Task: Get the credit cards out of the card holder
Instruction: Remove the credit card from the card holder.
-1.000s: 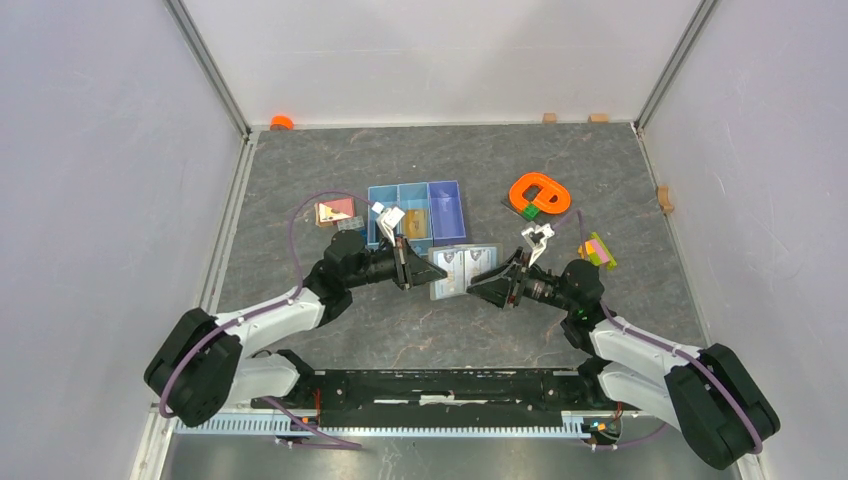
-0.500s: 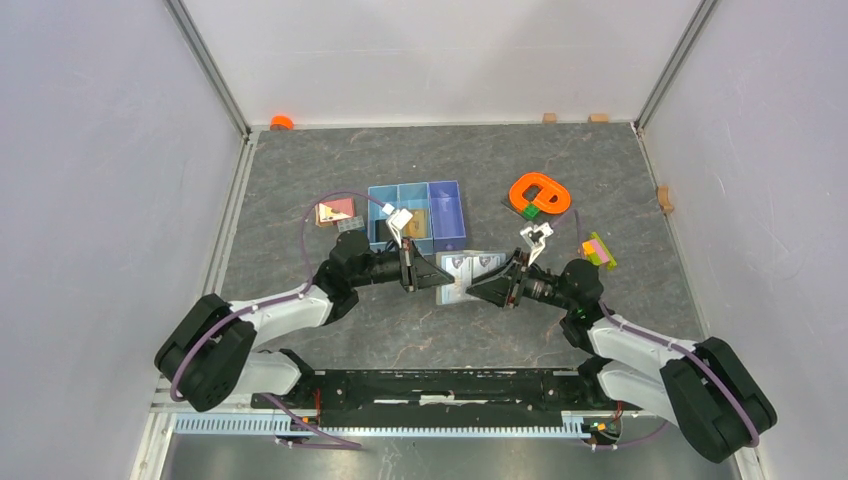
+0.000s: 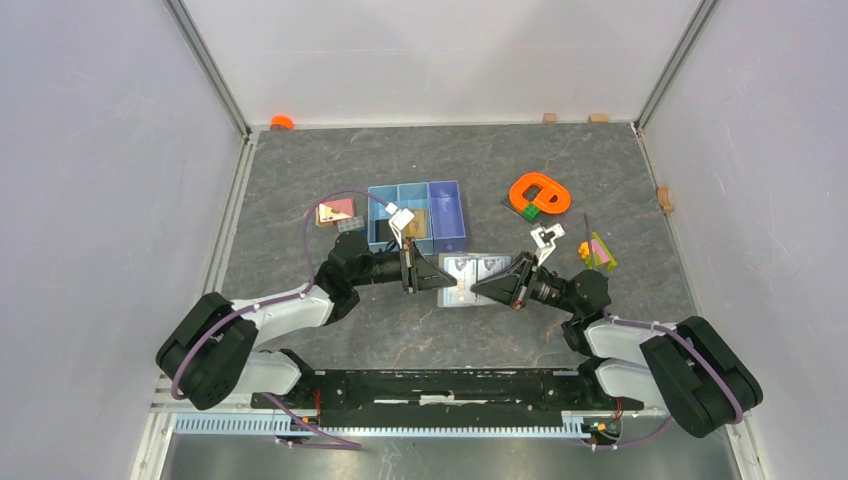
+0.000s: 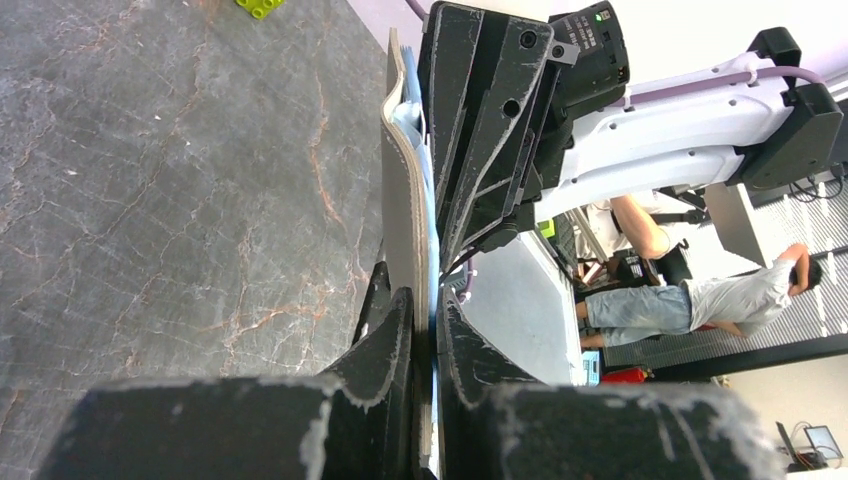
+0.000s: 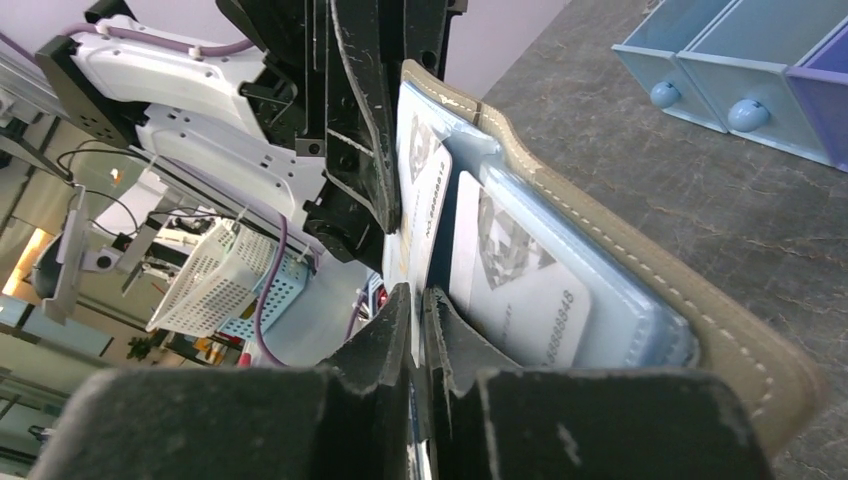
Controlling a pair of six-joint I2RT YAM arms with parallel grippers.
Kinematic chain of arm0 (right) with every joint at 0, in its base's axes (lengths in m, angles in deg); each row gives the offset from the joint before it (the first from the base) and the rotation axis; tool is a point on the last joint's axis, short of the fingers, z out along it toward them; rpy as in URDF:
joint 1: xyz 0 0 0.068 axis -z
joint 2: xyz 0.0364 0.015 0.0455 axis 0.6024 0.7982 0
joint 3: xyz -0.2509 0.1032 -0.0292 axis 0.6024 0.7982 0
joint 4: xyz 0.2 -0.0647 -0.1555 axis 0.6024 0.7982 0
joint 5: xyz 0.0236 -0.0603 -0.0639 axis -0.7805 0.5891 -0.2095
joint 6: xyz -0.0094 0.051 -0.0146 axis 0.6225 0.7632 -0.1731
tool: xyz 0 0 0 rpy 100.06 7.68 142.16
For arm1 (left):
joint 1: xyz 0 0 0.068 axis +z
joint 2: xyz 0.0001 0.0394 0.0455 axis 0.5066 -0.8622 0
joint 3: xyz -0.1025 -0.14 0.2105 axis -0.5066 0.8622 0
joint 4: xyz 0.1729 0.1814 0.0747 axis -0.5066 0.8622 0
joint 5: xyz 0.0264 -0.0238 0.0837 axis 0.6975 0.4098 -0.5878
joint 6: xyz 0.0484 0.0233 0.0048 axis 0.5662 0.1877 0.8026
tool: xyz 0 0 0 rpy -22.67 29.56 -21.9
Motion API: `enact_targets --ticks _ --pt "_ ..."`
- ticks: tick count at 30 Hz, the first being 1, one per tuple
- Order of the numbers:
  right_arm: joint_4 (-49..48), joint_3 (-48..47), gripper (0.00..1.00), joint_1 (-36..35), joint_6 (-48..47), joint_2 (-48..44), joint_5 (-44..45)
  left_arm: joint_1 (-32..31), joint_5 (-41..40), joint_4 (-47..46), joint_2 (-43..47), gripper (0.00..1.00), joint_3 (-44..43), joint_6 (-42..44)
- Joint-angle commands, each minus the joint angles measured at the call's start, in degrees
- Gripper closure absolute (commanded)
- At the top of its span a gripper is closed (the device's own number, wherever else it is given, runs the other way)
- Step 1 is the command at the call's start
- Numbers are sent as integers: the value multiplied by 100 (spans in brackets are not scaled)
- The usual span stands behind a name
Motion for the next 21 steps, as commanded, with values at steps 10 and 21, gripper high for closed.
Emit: enact_targets --ticks 10,21 --pt "391 152 100 425 -335 -552 243 -24 -360 381 437 84 -88 287" --pt "110 145 99 521 -209 -479 39 112 -298 103 426 98 25 160"
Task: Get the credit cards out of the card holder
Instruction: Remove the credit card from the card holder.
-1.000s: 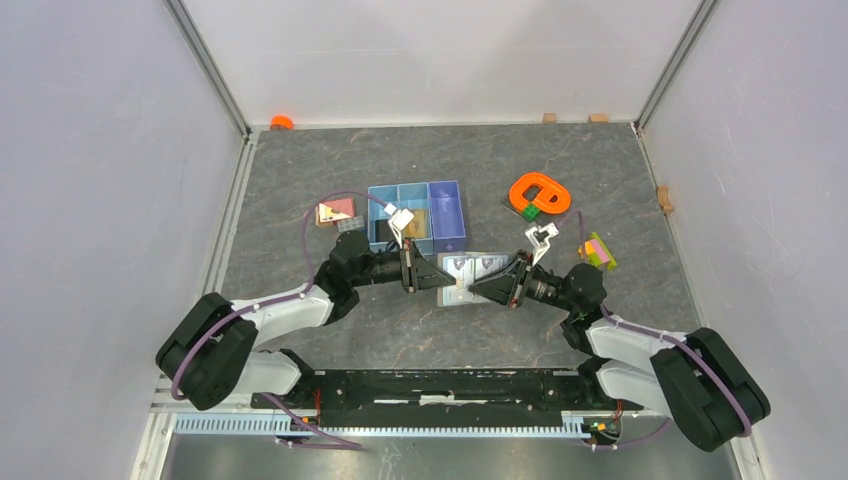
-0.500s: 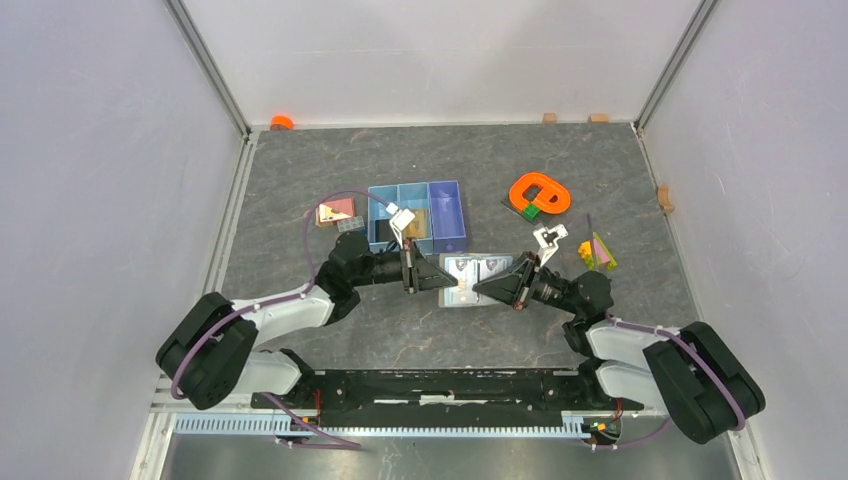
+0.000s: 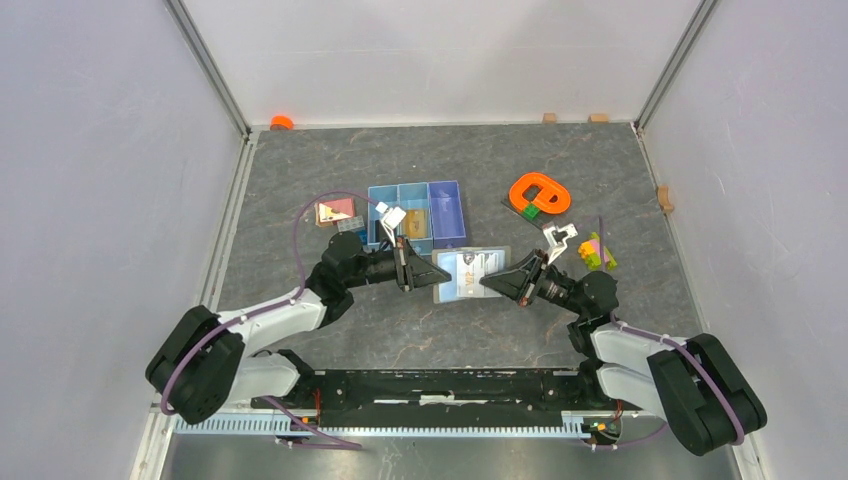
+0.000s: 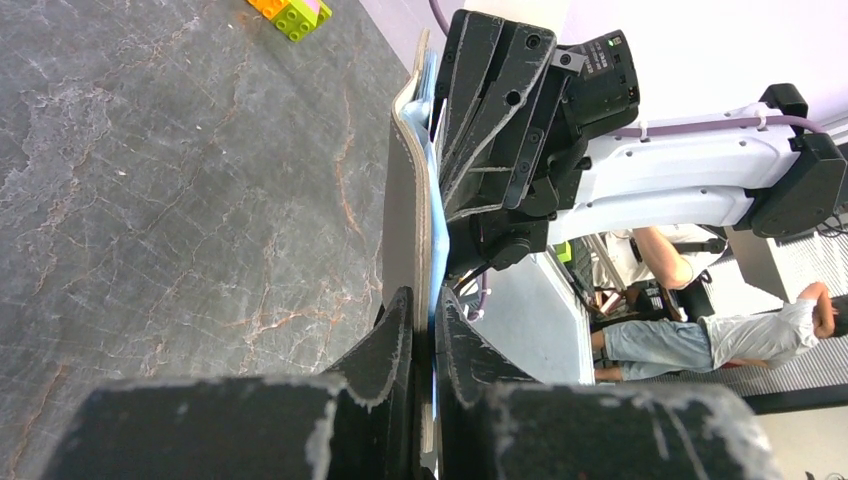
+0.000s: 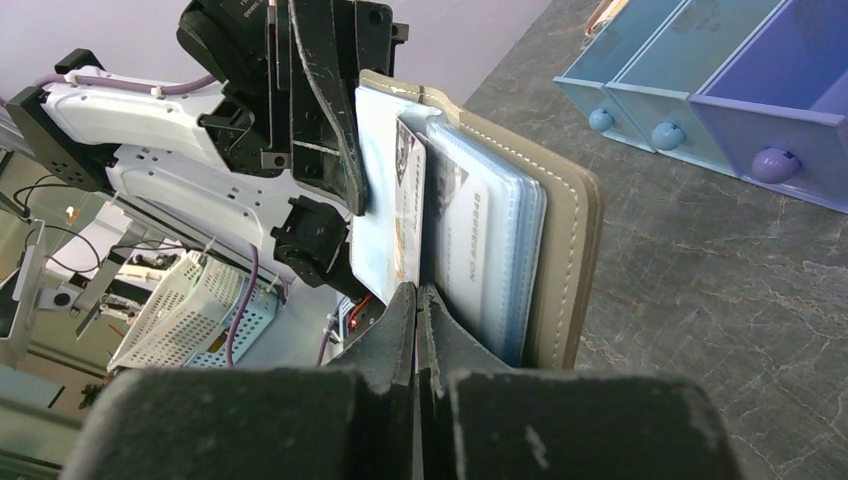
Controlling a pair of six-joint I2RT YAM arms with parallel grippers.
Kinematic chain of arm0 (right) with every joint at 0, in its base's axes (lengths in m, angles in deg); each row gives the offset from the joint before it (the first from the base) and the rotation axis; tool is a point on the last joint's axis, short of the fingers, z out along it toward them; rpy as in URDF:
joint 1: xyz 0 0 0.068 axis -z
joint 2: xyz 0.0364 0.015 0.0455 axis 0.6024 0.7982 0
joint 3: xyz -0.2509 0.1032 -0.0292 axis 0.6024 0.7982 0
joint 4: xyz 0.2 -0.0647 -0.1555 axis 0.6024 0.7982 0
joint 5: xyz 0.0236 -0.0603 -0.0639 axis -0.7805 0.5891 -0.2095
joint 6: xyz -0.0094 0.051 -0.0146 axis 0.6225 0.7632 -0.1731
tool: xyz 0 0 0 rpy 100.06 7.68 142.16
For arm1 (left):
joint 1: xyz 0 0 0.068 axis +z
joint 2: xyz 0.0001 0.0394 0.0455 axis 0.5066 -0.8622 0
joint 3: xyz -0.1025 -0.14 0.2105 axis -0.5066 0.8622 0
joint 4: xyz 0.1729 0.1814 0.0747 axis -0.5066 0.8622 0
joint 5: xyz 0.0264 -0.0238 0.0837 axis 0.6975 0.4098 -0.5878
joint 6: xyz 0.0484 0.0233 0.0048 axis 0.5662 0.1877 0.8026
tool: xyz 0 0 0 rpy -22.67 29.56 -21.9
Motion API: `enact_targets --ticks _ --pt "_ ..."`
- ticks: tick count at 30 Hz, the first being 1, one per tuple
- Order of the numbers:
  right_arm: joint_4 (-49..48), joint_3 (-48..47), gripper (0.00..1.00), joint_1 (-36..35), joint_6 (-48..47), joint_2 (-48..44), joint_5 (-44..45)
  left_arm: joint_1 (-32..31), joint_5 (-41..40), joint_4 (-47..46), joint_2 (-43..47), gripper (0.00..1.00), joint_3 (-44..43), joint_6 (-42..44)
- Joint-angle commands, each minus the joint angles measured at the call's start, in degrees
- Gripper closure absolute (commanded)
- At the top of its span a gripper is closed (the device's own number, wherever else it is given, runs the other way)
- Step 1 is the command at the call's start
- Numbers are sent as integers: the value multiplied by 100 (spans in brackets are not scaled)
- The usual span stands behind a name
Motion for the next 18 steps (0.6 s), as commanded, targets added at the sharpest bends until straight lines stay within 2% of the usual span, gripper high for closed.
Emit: enact_targets --ticks 1,6,10,15,18 --pt "-354 -3 96 -5 -25 27 -133 8 128 -484 -119 98 -37 29" --pt "-730 -10 77 -135 104 129 -216 -27 327 -895 -319 98 -37 -200" --pt "-764 -93 70 -306 79 223 -255 -79 423 -1043 -391 98 -63 -257" --pt "-751 -140 67 -414 60 348 -260 -98 529 -1254 -447 98 -57 -362" --pt "-699 -145 57 -419 43 391 -238 -128 672 -1647 -498 98 -28 -546"
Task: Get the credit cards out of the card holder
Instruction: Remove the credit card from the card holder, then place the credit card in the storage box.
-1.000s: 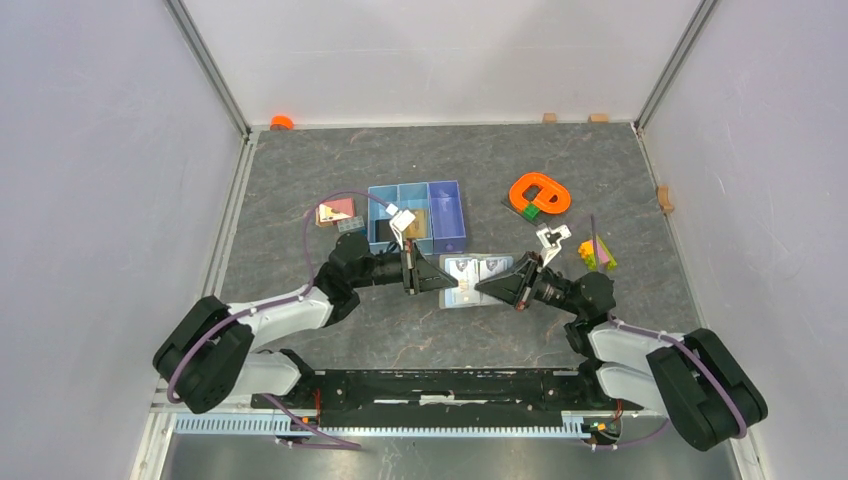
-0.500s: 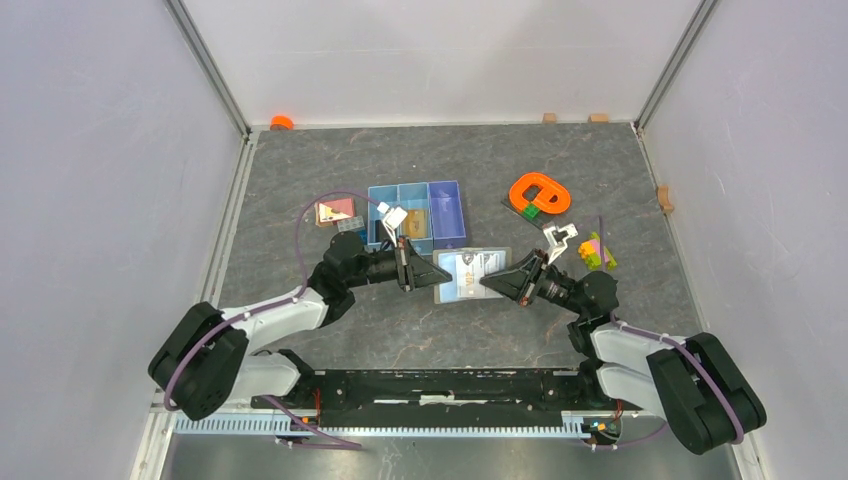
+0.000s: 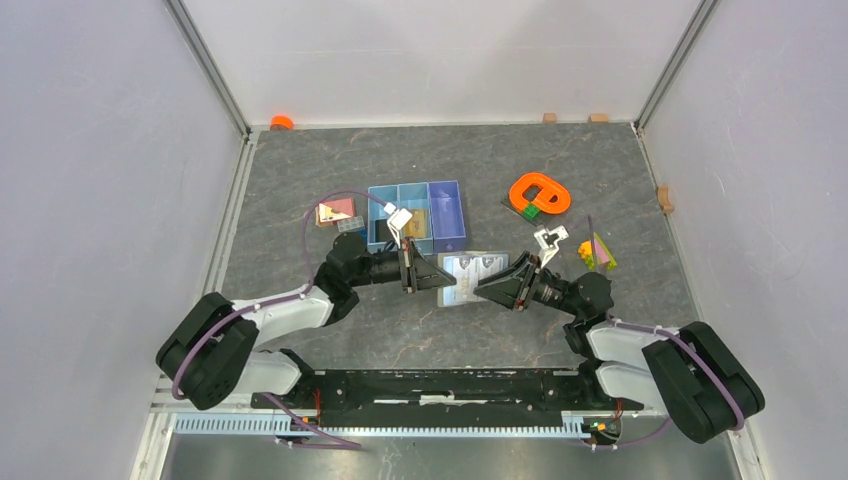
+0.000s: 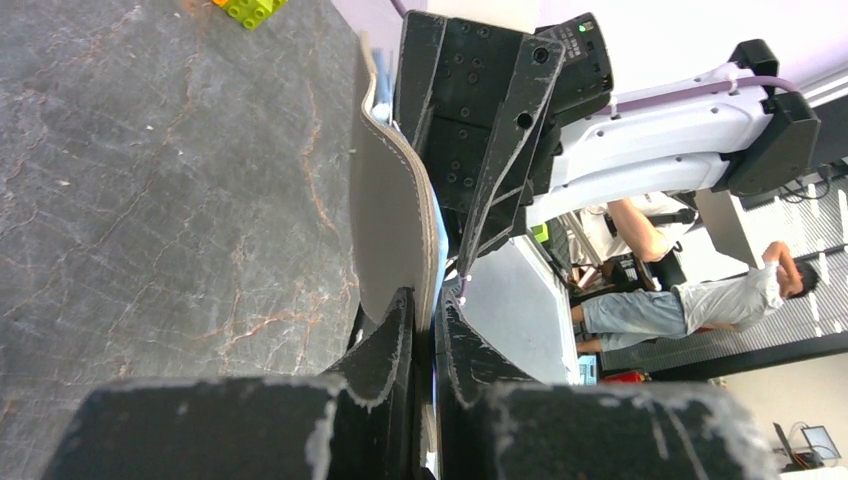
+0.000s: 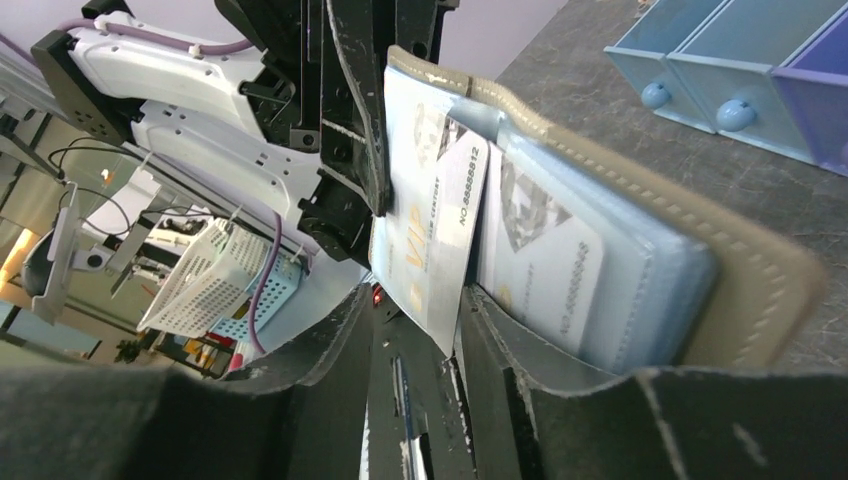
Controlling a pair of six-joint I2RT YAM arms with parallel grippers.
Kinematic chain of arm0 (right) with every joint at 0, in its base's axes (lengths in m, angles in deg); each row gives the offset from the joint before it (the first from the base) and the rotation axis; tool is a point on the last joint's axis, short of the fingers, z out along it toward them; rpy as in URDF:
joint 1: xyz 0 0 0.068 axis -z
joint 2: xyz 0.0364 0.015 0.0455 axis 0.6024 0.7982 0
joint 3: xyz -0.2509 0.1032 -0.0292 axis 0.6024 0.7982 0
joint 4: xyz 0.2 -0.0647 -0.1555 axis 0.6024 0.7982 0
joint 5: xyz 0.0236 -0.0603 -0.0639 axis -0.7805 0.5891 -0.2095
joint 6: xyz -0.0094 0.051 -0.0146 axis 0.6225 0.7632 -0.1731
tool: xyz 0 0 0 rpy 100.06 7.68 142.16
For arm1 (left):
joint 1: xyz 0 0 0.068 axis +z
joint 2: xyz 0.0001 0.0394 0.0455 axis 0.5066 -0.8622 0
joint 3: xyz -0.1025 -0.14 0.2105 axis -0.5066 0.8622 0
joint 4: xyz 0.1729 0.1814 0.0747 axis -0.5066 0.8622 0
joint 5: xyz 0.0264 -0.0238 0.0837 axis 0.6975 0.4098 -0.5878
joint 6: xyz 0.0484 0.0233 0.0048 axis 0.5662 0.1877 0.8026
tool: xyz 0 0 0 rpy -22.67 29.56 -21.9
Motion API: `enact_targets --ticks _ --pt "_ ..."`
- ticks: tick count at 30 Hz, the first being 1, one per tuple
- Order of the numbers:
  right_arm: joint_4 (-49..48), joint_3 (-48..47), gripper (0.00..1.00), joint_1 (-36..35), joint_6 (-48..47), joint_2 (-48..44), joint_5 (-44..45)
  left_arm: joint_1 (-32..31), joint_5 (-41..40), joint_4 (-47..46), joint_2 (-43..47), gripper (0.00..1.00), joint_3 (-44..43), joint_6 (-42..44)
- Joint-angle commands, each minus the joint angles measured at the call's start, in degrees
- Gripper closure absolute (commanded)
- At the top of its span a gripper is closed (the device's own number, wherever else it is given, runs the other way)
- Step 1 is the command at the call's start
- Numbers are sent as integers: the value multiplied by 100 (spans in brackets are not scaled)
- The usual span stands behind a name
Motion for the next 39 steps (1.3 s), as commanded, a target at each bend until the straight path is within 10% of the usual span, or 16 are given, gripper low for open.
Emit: enact_targets --ticks 1,6,18,30,39 --pt "-266 -146 54 -49 -57 80 -98 -79 368 -1072 -53 98 -36 -421" --pt "-292 -137 55 -49 -46 99 -100 -258 580 -1493 -153 98 -97 -569" --pt "-624 -10 100 59 178 -37 -46 -65 -289 150 407 98 -60 204" --pt "1426 -182 100 434 -836 -538 349 639 -981 1399 609 98 50 274" --pt "4228 -1324 100 461 -2383 -1103 1653 872 -3289 3648 3209 98 258 1010"
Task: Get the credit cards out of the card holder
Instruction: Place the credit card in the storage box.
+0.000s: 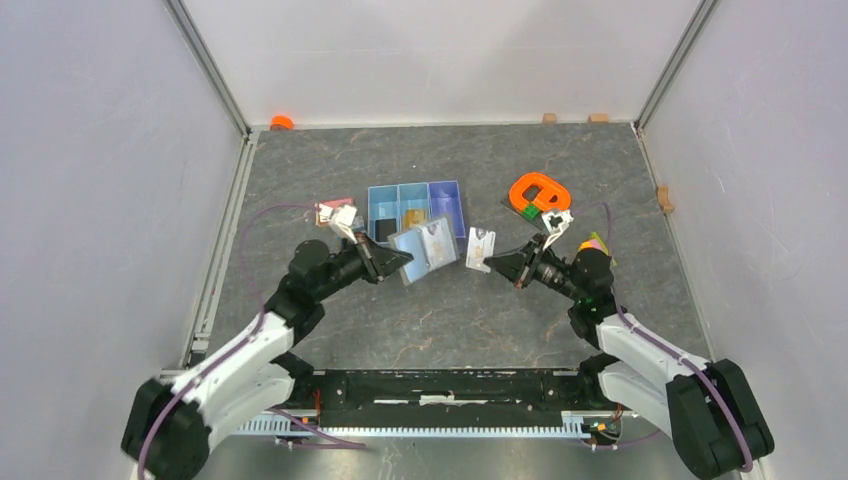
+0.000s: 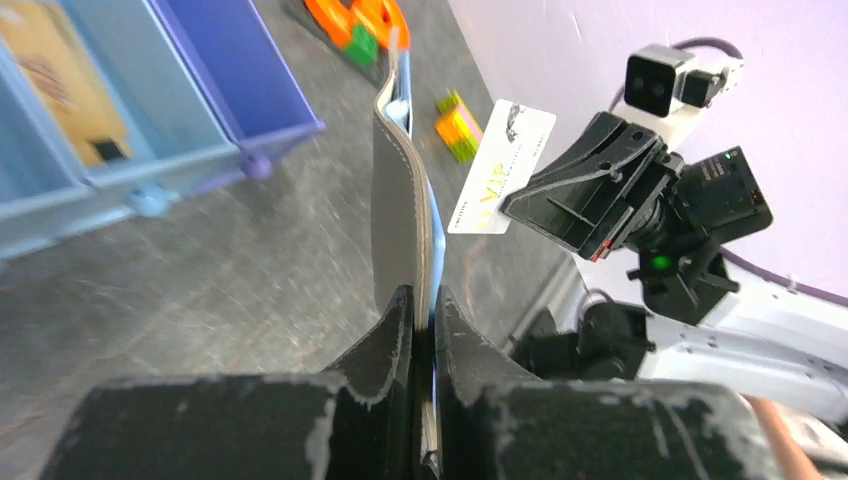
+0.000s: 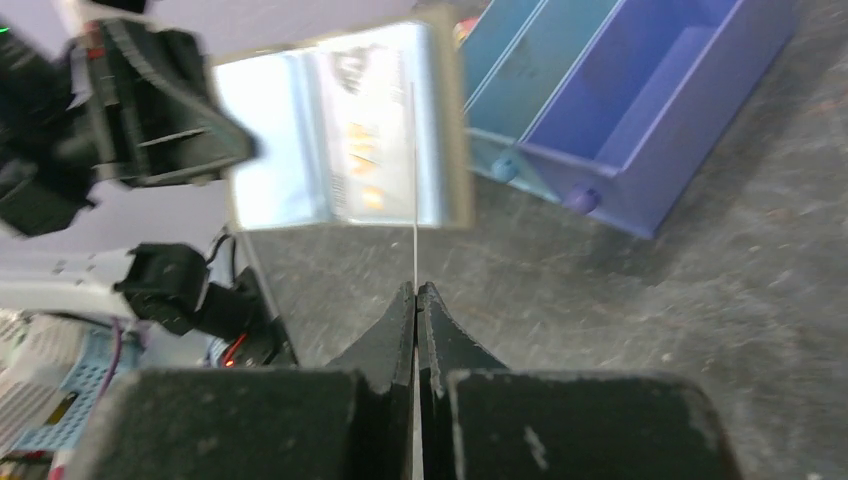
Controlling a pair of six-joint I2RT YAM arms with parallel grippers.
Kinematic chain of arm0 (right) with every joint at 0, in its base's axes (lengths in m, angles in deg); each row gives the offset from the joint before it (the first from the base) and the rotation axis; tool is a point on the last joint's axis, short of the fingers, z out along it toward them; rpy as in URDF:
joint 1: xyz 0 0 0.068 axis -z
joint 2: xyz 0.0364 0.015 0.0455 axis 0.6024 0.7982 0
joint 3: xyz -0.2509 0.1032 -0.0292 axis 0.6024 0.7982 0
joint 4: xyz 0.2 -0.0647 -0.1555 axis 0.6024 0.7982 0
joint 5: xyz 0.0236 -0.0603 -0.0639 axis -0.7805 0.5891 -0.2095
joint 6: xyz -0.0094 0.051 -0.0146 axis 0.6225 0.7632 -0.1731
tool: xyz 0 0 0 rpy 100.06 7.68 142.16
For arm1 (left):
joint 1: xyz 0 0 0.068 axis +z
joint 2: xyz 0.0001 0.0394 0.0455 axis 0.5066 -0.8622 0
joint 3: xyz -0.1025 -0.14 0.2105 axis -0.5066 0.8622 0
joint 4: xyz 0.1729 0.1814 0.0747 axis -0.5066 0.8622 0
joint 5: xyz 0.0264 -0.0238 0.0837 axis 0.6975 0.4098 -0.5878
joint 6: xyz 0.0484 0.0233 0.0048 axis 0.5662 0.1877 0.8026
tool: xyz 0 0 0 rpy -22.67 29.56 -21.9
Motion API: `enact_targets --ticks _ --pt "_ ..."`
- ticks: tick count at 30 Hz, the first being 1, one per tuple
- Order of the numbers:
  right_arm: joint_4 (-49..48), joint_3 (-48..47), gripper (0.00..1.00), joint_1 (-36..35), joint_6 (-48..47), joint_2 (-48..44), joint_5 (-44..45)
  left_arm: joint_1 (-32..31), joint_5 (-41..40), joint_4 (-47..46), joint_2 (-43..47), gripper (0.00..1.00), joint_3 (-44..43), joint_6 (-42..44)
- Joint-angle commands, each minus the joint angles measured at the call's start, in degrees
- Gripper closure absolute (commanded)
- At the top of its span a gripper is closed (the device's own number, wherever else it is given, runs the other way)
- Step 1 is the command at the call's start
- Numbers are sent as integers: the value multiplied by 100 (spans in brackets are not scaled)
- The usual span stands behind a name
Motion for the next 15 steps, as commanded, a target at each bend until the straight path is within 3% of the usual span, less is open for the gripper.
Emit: enact_targets --ticks 1,8,15 --pt "1349 -794 100 19 -783 29 834 29 -1792 1282 1499 98 -56 640" --pt "2049 -2361 100 -235 -673 1750 822 29 -3061 1944 2917 98 122 599" --pt "2647 -3718 100 -506 -637 3294 1193 23 -3405 2098 3618 98 248 572"
